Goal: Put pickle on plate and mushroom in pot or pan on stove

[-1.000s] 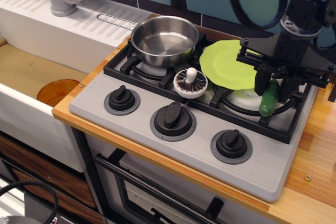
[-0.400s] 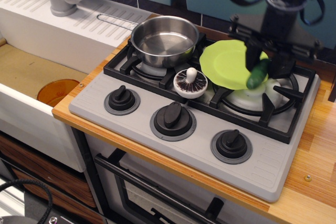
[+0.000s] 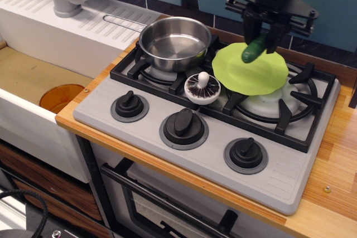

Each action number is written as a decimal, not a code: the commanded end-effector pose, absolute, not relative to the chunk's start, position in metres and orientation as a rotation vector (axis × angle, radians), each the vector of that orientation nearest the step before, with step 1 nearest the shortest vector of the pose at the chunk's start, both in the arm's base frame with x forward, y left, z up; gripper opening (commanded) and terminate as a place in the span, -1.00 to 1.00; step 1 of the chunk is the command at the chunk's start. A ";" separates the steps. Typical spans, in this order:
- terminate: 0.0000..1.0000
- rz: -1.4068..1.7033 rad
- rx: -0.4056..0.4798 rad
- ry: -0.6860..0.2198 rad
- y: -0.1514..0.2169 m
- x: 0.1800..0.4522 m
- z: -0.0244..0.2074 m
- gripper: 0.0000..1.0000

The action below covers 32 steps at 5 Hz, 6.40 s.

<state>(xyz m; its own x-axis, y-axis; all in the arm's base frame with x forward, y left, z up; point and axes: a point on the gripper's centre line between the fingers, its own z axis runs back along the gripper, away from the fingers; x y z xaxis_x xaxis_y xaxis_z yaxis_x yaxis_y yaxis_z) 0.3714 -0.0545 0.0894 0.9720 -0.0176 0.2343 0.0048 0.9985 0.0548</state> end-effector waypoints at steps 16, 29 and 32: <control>-1.00 0.041 0.133 -0.432 -0.020 0.336 0.098 1.00; -1.00 0.124 0.100 -0.444 -0.012 0.325 0.070 -1.00; -1.00 0.104 0.154 -0.343 -0.012 0.326 0.132 -1.00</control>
<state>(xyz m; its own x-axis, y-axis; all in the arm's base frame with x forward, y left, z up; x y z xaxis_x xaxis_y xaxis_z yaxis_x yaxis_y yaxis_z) 0.3163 -0.0104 0.1142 0.9573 0.0793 0.2779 -0.1225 0.9823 0.1415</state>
